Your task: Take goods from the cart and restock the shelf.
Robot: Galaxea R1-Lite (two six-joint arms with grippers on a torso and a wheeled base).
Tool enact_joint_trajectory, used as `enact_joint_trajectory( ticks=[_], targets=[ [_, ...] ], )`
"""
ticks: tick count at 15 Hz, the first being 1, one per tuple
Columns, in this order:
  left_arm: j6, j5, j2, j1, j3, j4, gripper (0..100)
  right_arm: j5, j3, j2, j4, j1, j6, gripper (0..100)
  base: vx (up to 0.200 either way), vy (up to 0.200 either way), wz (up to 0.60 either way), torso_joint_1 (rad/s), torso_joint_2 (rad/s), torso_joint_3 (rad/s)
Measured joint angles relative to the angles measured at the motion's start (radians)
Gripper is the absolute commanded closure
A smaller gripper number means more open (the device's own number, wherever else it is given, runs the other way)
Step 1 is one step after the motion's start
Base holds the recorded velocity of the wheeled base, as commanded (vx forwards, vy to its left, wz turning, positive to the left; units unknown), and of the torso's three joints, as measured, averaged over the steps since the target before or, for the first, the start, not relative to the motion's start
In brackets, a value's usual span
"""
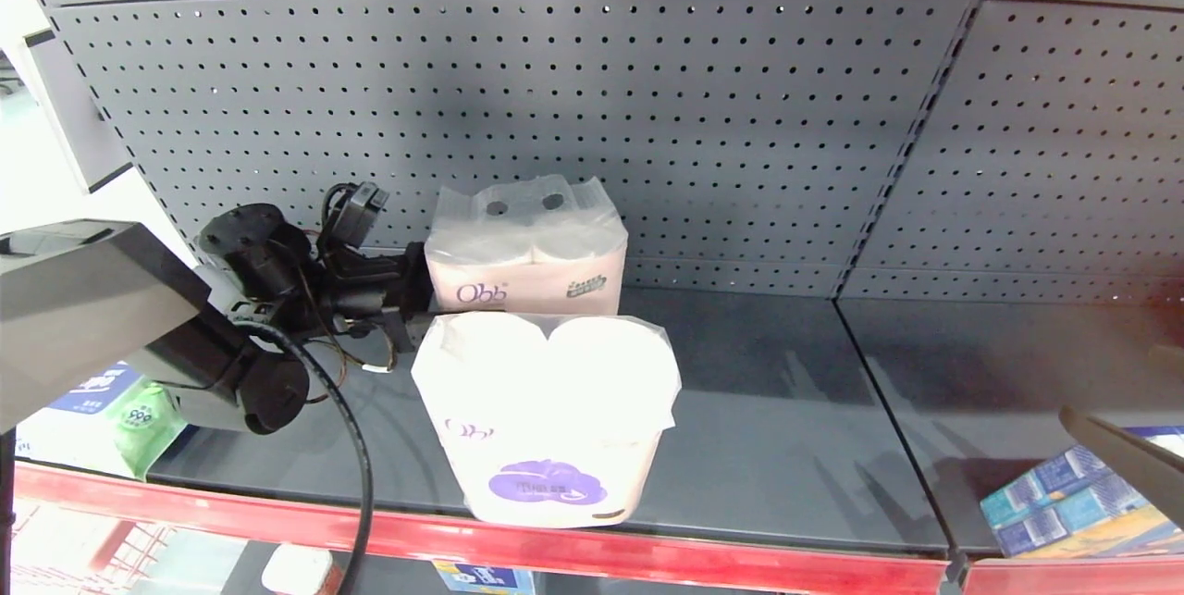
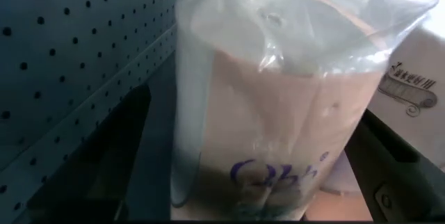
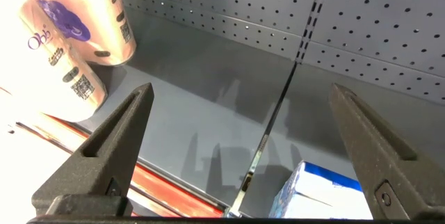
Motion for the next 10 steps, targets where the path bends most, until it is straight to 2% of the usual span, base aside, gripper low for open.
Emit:
enact_joint_trajectory(
  ticks=[3, 10],
  targets=[
    [-0.001, 0.000, -0.024, 0.009, 0.027, -0.002, 0, -0.001, 0.001, -0.001, 0.000, 0.000, 0.000, 0, 0.000, 0.000, 0.00, 0.000, 0.00, 0.000],
    [0.001, 0.001, -0.106, 0.070, 0.122, -0.003, 0, -0.001, 0.013, -0.006, 0.000, 0.000, 0.000, 0, 0.000, 0.000, 0.00, 0.000, 0.00, 0.000]
  ],
)
